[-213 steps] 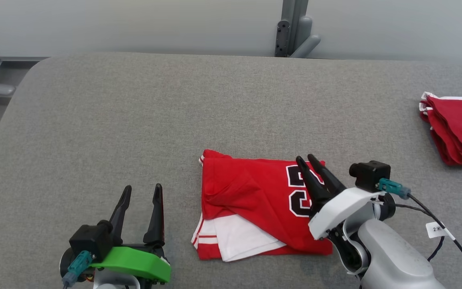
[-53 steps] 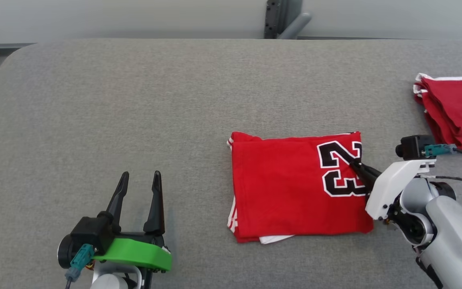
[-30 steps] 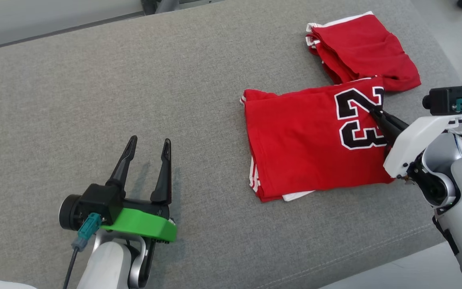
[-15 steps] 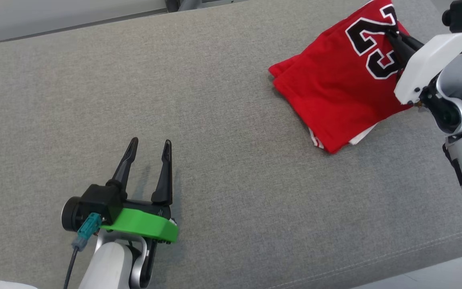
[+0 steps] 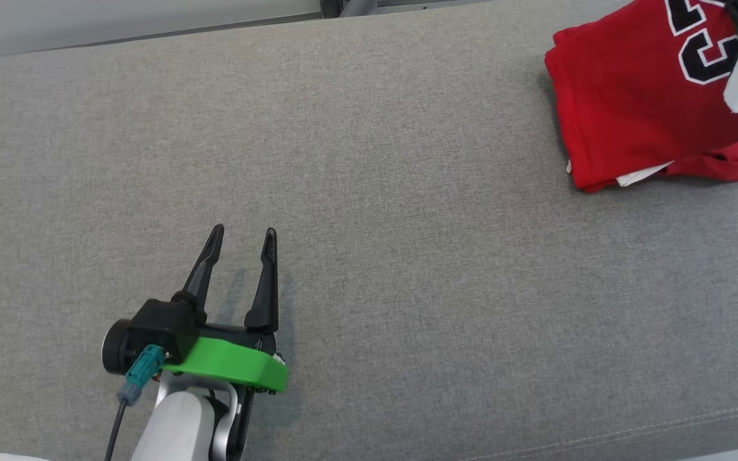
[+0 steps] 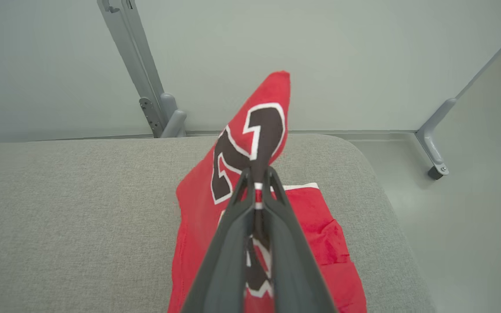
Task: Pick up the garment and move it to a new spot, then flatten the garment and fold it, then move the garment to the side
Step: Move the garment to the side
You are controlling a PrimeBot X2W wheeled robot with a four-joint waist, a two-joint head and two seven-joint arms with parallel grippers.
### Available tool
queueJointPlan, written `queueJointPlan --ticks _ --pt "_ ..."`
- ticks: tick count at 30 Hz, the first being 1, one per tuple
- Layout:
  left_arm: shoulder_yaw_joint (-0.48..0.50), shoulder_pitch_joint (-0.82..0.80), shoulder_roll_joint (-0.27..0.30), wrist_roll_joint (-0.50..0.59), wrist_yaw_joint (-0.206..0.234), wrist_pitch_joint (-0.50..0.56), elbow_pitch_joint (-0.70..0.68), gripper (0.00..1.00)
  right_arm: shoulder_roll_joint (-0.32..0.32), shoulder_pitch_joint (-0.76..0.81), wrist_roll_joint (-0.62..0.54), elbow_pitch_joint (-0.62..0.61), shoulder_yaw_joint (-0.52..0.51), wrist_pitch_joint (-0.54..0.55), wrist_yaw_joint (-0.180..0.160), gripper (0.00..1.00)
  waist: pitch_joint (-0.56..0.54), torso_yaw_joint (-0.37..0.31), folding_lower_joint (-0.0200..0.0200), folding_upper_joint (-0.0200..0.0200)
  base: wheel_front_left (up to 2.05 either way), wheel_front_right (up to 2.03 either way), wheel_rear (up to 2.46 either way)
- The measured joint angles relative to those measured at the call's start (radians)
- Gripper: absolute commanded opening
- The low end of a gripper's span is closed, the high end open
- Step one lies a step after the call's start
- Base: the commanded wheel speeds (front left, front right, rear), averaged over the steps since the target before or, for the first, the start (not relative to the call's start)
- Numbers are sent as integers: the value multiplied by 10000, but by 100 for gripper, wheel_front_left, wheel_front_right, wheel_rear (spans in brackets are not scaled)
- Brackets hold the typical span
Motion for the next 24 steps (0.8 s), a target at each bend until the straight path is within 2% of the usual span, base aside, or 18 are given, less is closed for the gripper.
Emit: queueJointPlan --ticks 5,11,15,20,24 --pt "-33 3 -6 59 -4 -2 -52 100 -405 -112 -495 443 -347 58 0 0 138 167 0 0 0 0 0" --pt "-173 -54 -10 234 -42 0 -42 100 -1348 -85 -1262 1026 -683 19 0 0 430 450 0 0 0 0 0" --pt "-263 -189 54 364 -65 0 -48 100 -1488 -101 -1691 1549 -1241 -408 0 0 762 630 0 0 0 0 0" --pt "-374 -426 196 454 -90 59 -201 100 -1745 -202 -2880 2245 -1833 -1041 2 0 1273 876 0 0 0 0 0" --pt "-443 -543 282 535 -90 157 -351 100 -1705 -505 -3710 2732 -2357 -1697 2 0 1712 1065 0 0 0 0 0"
